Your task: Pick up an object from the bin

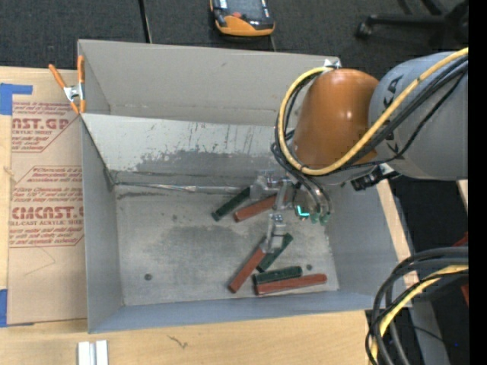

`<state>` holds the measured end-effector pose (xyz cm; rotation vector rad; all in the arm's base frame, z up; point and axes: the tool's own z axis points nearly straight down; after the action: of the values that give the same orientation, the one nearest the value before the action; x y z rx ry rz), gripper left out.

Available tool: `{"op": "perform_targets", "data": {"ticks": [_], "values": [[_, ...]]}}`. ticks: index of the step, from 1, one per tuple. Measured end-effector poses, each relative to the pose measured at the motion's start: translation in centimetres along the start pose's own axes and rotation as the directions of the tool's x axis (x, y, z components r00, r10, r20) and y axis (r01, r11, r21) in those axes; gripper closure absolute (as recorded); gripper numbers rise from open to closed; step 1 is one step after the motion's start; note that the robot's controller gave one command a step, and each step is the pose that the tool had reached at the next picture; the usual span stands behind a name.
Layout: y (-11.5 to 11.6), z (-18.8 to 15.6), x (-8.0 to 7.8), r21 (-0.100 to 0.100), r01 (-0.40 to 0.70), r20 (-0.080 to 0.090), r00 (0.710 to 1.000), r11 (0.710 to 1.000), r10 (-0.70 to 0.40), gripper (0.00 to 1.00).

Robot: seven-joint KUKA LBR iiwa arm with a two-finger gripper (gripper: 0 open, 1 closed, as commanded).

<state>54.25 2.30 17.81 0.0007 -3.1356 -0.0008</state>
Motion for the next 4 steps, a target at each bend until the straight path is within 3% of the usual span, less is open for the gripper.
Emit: {"op": "perform_targets", "data": {"ticks": [1,2,3,4], "values": [[0.0,-0.4,-0.2,0.0,0.0,0.007,1.0,1.0,0.0,0.0],[0.0,4.8,1.8,-0.001,0.003,0.013,1.0,1.0,-0.003,0.0],[0.8,6.6,2.4,0.001,0.074,-0.002,0.997,0.997,-0.074,0.0],[0.8,8.1,0.3,-0.001,0.027,0.012,1.0,1.0,-0.027,0.0]]}}
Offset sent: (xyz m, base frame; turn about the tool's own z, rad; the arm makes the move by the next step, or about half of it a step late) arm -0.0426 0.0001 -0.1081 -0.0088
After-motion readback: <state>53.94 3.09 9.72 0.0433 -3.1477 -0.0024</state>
